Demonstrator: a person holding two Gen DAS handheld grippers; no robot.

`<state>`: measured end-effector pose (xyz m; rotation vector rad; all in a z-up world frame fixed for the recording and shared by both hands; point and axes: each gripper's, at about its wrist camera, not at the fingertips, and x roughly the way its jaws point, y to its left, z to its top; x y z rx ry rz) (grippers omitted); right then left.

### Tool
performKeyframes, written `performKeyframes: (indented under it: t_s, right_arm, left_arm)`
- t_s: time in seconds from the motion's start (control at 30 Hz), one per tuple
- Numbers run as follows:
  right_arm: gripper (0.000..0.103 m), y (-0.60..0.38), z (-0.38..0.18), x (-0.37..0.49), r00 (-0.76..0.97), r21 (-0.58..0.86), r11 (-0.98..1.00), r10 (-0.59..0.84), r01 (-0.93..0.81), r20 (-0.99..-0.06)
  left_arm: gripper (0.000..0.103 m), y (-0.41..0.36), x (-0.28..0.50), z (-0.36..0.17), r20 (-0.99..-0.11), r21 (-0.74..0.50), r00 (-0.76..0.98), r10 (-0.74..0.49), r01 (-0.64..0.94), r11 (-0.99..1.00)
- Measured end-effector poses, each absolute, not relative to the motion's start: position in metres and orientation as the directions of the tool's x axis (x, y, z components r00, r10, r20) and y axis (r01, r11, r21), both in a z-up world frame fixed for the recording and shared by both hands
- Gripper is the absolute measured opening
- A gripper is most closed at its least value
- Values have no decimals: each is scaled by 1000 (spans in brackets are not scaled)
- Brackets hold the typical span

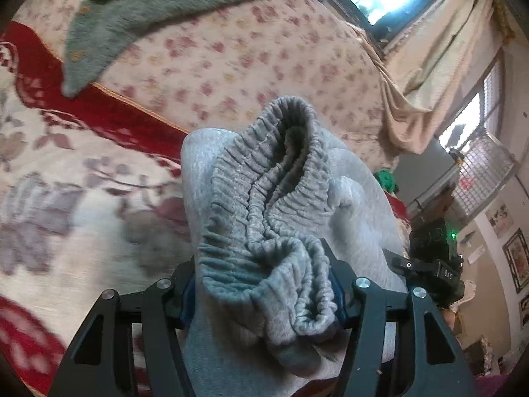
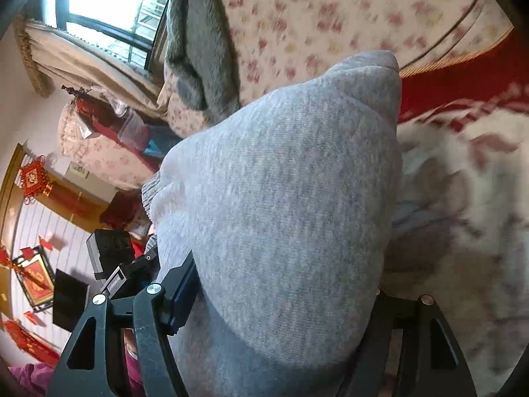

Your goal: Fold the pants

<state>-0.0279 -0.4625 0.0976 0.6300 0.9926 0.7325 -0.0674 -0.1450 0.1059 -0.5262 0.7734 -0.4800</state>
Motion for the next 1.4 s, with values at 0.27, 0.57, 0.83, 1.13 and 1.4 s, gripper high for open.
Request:
performKeyframes:
  t_s: [0.27, 0.57, 0.83, 1.13, 1.4]
  right_arm:
    - [76, -545, 81, -38, 400, 722, 676, 709, -149, -581]
    - [88, -581, 43, -39, 403, 710, 702, 668, -60, -626]
    - [92, -584, 64, -57, 442, 586, 810, 532, -15, -723]
    - [92, -546, 129, -99, 621, 201, 979, 170, -21, -765]
    - [92, -531, 142, -119, 642, 180, 984, 132, 10, -755]
  left_arm:
    - [61, -233, -57, 77, -582, -591, 539, -609, 235, 772]
    - [65, -261, -60, 61, -640, -513, 535, -551, 237, 825]
    - [92, -267, -71, 80, -664, -326, 632, -400, 237, 915]
    - [95, -279, -94, 122, -616, -167, 733, -288, 236, 957]
    - [95, -314, -111, 143, -594, -124, 747, -299, 283, 951]
